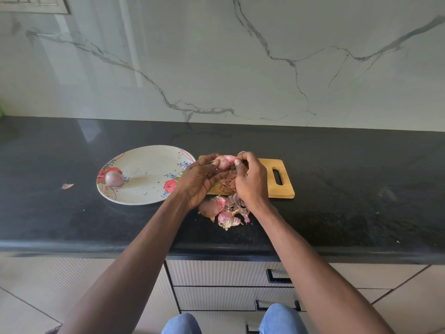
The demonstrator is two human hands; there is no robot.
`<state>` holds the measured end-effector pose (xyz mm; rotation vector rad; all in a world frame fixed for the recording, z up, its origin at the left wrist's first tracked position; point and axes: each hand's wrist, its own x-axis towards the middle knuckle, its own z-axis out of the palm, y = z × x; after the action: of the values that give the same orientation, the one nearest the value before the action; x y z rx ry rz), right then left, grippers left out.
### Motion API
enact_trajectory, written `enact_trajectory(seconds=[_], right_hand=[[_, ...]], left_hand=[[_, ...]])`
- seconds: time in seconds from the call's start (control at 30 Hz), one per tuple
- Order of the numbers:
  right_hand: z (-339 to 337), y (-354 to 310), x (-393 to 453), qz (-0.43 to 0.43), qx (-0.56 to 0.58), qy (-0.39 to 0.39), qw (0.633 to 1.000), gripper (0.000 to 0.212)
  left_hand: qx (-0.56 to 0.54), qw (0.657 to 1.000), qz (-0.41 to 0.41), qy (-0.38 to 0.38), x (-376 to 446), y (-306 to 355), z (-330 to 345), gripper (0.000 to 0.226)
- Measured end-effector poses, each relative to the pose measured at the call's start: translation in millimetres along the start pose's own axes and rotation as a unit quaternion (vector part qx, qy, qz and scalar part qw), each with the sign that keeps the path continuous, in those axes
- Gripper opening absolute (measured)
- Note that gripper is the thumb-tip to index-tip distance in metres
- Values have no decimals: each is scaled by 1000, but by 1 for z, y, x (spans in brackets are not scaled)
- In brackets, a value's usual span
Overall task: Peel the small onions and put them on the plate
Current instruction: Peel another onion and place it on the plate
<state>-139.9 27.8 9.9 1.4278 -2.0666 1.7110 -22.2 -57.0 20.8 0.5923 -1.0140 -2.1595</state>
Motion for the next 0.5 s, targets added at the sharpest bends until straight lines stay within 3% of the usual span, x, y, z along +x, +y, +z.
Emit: enact_trajectory(seconds=[0.5], right_hand=[[-2,-1,4,144,147,-27,978,9]], left_hand=[[0,1000,11,-20,-3,1,0,29]])
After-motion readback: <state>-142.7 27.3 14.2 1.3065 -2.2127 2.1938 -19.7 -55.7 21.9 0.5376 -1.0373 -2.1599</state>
